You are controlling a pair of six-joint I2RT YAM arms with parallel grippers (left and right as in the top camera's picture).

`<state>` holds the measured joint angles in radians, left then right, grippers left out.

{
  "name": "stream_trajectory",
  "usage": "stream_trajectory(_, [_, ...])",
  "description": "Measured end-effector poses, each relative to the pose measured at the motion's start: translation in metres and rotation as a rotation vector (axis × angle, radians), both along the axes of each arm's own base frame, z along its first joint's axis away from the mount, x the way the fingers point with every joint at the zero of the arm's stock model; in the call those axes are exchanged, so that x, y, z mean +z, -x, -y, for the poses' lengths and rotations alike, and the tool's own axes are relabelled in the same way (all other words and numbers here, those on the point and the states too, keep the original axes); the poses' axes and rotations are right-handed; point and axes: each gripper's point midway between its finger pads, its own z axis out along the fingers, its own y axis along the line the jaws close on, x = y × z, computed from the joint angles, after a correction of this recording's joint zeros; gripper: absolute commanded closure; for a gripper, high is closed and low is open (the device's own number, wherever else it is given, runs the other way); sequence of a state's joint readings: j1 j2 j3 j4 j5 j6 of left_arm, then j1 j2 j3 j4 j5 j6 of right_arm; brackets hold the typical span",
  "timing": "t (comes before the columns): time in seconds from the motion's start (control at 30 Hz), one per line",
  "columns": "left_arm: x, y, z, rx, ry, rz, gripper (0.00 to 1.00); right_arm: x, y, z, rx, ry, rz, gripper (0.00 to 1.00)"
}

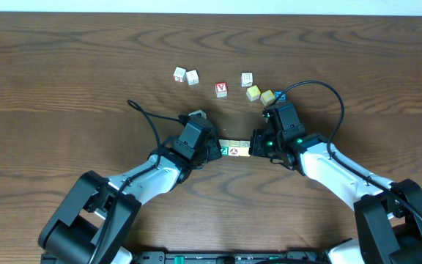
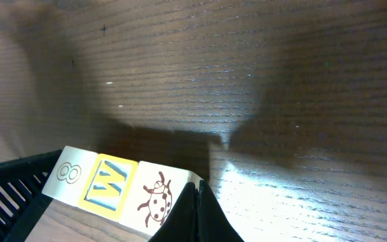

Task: Lift 3 blocks

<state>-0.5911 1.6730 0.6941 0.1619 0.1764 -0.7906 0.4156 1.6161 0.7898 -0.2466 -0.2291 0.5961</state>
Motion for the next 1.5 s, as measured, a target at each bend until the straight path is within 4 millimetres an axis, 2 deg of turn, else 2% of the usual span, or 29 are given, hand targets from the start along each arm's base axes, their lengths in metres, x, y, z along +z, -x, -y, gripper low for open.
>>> stream_trajectory(0.87, [0.0000, 0.0036, 0.0047, -0.020, 0.023, -0.017, 0.93, 0.0007, -0.0041, 0.0022, 0.025, 0.027, 0.035, 0.99])
stream_trajectory(1.5, [-0.0023, 0.0067, 0.0065, -0.031, 0.030, -0.033, 0.91, -0.0028, 0.0020, 0.0046, 0.029, 0.039, 0.007, 0.99])
